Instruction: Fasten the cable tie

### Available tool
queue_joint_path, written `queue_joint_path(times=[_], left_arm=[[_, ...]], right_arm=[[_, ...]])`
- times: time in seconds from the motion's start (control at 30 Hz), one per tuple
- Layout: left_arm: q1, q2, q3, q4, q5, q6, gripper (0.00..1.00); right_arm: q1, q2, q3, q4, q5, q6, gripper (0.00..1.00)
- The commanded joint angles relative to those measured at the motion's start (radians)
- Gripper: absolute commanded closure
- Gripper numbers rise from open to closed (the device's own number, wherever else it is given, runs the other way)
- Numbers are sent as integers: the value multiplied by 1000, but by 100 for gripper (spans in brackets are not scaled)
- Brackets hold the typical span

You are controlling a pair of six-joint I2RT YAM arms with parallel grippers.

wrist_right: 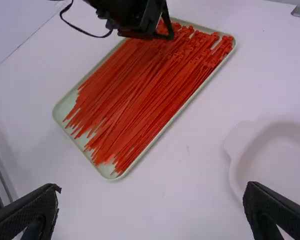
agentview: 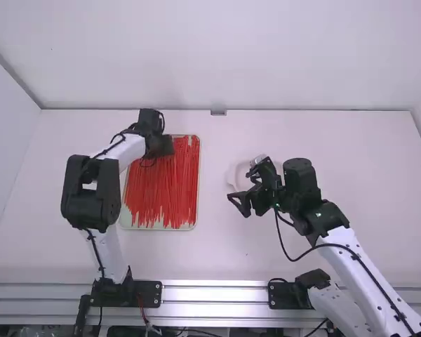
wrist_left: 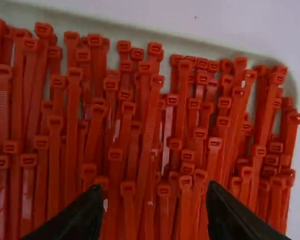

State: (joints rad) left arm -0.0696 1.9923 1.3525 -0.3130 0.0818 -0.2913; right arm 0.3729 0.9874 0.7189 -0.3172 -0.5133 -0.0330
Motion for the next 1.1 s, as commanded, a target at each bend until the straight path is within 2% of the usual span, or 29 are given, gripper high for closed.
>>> queue_joint_path(times=[0.0, 0.5, 0.8, 1.07], left_arm=[[-2, 3, 44, -30, -19, 11, 46], [-4, 71, 46, -42, -25, -5, 44], [-4, 76, 45, -50, -50, -8, 58], [3, 76, -7, 12, -49, -19, 60]], right_arm=[[0, 7, 33, -2, -3, -1, 1], [0, 7, 33, -5, -3, -2, 1], [1, 7, 31, -5, 31, 3, 1], [0, 7, 26, -2, 31, 2, 1]])
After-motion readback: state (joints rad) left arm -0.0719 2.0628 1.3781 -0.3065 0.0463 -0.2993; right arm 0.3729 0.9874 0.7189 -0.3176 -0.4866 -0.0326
